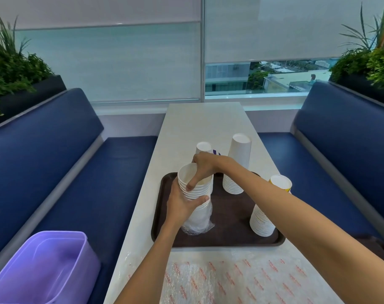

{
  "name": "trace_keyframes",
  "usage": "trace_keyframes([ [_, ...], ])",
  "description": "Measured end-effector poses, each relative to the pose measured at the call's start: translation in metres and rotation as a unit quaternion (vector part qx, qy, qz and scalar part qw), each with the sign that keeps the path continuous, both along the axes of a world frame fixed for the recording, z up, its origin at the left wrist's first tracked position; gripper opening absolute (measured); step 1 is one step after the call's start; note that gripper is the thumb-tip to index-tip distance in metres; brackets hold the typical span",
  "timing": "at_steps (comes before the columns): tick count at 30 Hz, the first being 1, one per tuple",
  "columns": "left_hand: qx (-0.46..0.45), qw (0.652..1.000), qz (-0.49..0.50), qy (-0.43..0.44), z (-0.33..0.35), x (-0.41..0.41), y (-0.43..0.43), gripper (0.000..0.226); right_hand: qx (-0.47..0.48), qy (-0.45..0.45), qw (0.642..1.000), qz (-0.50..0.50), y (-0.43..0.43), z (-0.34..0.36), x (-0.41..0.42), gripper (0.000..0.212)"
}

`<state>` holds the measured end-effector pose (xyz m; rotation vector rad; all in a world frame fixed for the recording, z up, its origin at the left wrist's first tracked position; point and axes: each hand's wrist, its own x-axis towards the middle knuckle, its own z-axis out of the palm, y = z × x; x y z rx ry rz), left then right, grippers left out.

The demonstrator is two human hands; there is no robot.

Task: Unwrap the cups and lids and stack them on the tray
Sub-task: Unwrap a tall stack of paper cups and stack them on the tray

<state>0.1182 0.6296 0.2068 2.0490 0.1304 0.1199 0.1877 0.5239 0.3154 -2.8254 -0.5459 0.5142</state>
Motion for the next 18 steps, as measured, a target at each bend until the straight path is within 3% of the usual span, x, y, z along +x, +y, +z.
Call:
trace_keyframes([
  [6,-0.010,1.000,-0.003,-0.016,0.001,0.001,0.000,0.097,-0.005,-0.008,1.000,0.004,0.000,0.012,0.002,0.069],
  [12,-0.010,1.000,-0.008,-0.017,-0.001,0.003,0.002,0.094,0.124,-0.006,0.992,-0.027,-0.026,0.052,-0.001,0.074],
  [18,-0.030,0.999,-0.014,-0.023,-0.003,0.005,0.003,0.096,0.133,0.084,0.983,-0.092,-0.062,0.062,-0.002,0.072],
])
